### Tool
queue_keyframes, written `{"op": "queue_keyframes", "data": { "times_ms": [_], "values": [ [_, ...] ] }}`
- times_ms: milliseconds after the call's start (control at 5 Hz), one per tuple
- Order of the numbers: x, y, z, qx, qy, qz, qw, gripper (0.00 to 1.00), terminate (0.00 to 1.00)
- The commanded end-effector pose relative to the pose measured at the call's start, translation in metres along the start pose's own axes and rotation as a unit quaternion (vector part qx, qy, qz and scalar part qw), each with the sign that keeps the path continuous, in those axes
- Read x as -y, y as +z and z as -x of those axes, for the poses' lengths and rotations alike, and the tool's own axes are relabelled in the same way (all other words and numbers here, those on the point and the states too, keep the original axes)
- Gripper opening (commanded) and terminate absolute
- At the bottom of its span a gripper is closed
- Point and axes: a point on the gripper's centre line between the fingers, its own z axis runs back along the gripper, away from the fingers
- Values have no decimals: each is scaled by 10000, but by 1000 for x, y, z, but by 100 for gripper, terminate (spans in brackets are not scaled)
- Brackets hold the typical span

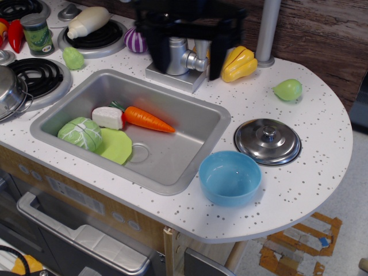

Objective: Put pear in bowl

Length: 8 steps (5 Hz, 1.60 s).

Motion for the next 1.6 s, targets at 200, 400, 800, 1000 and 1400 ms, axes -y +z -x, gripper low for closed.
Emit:
{"op": "queue_keyframes", "data": {
  "times_ms": [200, 400, 800, 1000, 1400],
  "values": [
    [88, -9, -40, 598, 465, 110, 9971, 100, 0],
    [112, -19, -64, 682, 515, 249, 9960, 100, 0],
    [132, -47, -109, 994, 414, 441, 9932, 100, 0],
    [134, -72, -121, 1109, 353, 546, 9917, 100, 0],
    [127, -105, -154, 1245, 12, 631, 9902, 100, 0]
  ]
}}
